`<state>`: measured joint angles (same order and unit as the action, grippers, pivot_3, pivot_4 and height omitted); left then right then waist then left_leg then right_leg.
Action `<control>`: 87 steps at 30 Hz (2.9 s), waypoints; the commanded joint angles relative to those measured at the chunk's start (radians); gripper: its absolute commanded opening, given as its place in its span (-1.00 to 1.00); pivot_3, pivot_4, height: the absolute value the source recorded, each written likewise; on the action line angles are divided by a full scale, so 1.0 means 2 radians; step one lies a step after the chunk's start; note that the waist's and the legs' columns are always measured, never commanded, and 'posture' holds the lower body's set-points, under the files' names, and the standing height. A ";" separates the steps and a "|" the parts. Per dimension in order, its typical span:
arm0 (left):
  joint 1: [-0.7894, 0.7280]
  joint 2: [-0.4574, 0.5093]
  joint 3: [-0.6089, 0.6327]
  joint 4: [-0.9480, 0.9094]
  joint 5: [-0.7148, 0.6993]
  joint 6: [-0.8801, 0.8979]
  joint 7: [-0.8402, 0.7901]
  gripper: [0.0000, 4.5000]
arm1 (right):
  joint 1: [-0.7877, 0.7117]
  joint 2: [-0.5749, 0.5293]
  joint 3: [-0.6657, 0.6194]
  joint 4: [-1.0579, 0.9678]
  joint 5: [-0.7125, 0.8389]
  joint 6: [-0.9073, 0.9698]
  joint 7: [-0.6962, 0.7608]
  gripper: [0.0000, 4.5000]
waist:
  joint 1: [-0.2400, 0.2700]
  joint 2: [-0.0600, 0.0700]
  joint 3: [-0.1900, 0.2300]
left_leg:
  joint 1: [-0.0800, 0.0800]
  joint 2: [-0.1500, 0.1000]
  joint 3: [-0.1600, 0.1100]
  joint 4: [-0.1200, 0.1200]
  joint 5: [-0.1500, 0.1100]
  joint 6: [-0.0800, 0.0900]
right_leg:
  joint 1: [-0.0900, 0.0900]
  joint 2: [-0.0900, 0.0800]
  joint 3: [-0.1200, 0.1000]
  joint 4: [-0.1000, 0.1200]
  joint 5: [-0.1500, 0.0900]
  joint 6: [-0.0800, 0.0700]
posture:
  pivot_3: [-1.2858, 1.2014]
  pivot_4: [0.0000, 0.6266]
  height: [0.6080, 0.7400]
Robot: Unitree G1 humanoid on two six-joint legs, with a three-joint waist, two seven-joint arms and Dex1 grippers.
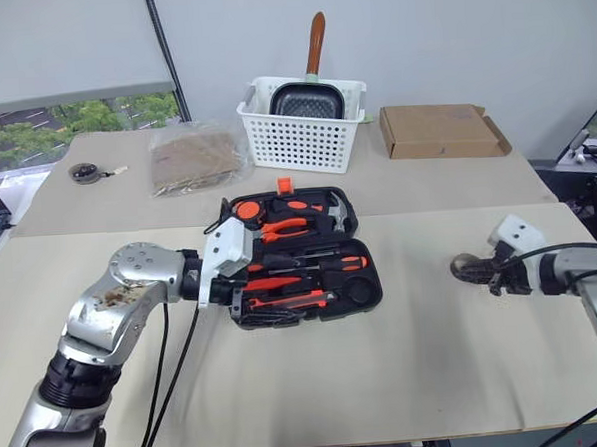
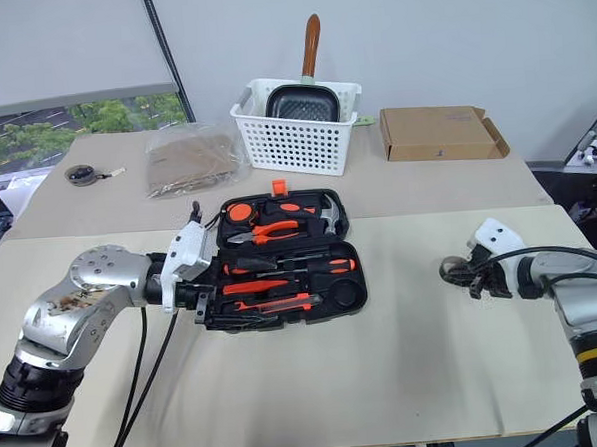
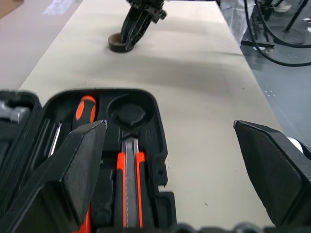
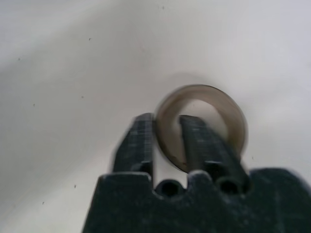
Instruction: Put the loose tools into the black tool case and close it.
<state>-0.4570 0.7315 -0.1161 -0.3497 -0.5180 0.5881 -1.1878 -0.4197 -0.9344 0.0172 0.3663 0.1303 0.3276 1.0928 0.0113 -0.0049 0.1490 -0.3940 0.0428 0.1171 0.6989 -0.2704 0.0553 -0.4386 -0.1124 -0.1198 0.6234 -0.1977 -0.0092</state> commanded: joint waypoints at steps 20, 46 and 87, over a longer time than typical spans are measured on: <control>0.069 0.030 0.064 -0.073 -0.049 0.030 0.054 1.00 | -0.055 0.049 0.075 -0.282 0.080 0.119 0.082 -0.98 | 0.003 0.000 0.000 | 0.001 0.001 -0.001 -0.001 0.001 -0.001 | 0.000 0.000 -0.001 0.000 0.000 0.000 | 0.03 -0.52 0.39; 0.065 0.034 0.055 -0.073 -0.051 0.026 0.067 1.00 | -0.045 0.080 0.145 -0.258 0.016 0.079 0.060 -0.98 | 0.001 0.000 0.000 | 0.001 0.000 0.000 -0.001 0.000 0.000 | 0.000 0.000 0.000 0.000 0.000 -0.001 | 0.03 -0.52 0.39; -0.193 -0.053 0.159 0.551 0.006 0.022 0.143 1.00 | -0.389 0.300 -0.083 0.407 0.065 0.077 -0.201 -0.32 | -0.019 -0.001 0.001 | -0.002 -0.002 0.000 -0.003 0.004 -0.005 | -0.001 -0.001 -0.001 0.002 0.003 -0.004 | 0.03 -0.52 0.39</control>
<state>-0.8185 0.6164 0.1792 0.7583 -0.5084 0.6220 -0.8904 -1.1709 -0.3318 -0.1290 1.1877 0.2579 0.5042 0.6768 -0.0265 -0.0074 0.1507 -0.3979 0.0382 0.1176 0.6939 -0.2626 0.0443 -0.4410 -0.1135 -0.1228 0.6271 -0.1913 -0.0175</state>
